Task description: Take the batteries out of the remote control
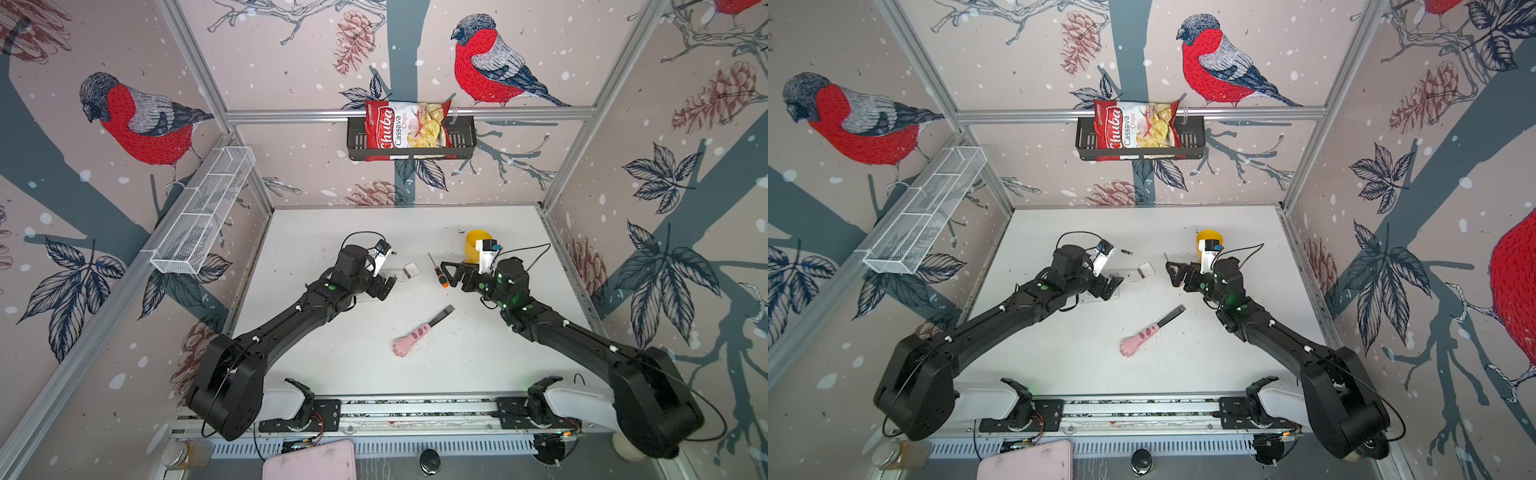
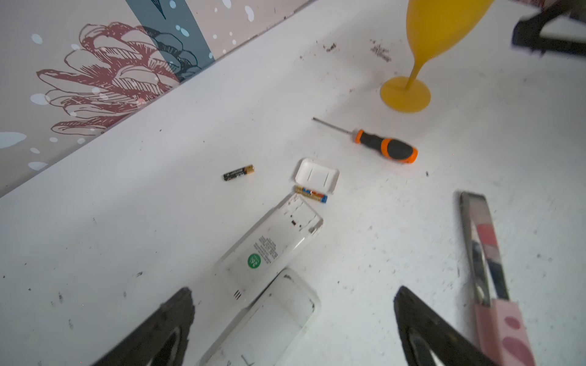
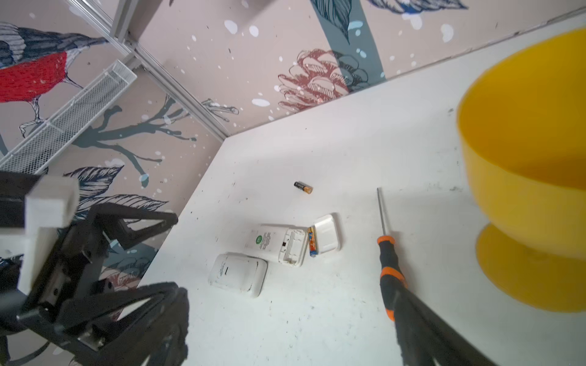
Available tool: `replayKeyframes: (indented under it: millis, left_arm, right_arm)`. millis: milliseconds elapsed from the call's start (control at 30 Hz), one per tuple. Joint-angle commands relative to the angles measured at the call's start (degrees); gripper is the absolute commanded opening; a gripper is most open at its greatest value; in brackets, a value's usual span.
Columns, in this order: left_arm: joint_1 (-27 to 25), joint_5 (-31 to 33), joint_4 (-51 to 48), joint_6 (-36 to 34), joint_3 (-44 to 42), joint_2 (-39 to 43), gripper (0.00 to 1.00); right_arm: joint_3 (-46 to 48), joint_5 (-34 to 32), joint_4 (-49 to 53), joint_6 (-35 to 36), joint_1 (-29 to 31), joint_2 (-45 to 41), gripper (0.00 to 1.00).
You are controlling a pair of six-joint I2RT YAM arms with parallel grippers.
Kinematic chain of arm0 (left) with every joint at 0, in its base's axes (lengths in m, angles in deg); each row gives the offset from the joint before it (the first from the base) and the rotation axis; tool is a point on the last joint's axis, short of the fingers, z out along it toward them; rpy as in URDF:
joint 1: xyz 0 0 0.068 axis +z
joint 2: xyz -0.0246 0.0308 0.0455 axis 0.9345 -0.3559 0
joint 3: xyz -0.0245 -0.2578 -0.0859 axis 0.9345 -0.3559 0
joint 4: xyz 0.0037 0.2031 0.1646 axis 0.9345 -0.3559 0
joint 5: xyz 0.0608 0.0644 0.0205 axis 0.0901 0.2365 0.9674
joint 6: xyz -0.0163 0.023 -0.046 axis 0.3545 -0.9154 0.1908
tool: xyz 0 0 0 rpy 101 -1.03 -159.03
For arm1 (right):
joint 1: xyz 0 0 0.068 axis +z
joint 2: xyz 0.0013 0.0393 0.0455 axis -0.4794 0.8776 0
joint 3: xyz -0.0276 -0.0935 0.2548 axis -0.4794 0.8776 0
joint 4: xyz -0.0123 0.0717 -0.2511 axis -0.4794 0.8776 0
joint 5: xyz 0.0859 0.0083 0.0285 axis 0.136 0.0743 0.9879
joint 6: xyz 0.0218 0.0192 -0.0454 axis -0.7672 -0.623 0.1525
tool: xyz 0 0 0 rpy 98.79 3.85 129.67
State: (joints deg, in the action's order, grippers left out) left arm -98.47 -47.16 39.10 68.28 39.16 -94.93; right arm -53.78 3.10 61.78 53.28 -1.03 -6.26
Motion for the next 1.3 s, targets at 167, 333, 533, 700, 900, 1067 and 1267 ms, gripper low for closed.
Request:
replayKeyframes:
  millis: [167, 333, 533, 700, 900, 1067, 1267]
  left_arm:
    - [4.48, -3.90, -6.44, -13.63, 0.84, -2.58, 0.95]
    - [5.57, -2.85, -11.25, -21.46, 0.15, -3.77, 0.95]
    - [8.22, -1.06, -14.77, -26.84, 1.26, -6.74, 0.95]
    - [9.81, -1.82, -19.87, -30.11, 5.95, -11.69, 0.95]
    - [10.60, -4.44, -27.72, -32.81, 12.97, -19.46, 0.91]
    - [10.60, -4.57, -29.21, -33.81, 15.19, -23.55, 0.91]
    - [10.58, -3.26, -27.72, -34.27, 14.68, -25.36, 0.91]
  right_arm:
    - [0.87, -3.48, -3.92, -2.02, -0.51, -2.49, 1.00]
    - [-0.59, -1.27, -2.51, -1.20, 0.06, -1.92, 1.00]
    - [-1.84, -1.67, -1.70, 0.39, 2.60, -1.18, 1.00]
    - [-2.31, -1.55, -1.17, 0.88, 3.05, -0.90, 0.99]
    - [-2.53, -1.81, -0.60, 1.95, 3.36, -1.03, 0.96]
    - [-2.70, -1.65, -0.33, 2.21, 3.41, -1.25, 0.96]
    - [-2.65, -1.46, -0.68, 2.08, 3.65, -1.17, 0.96]
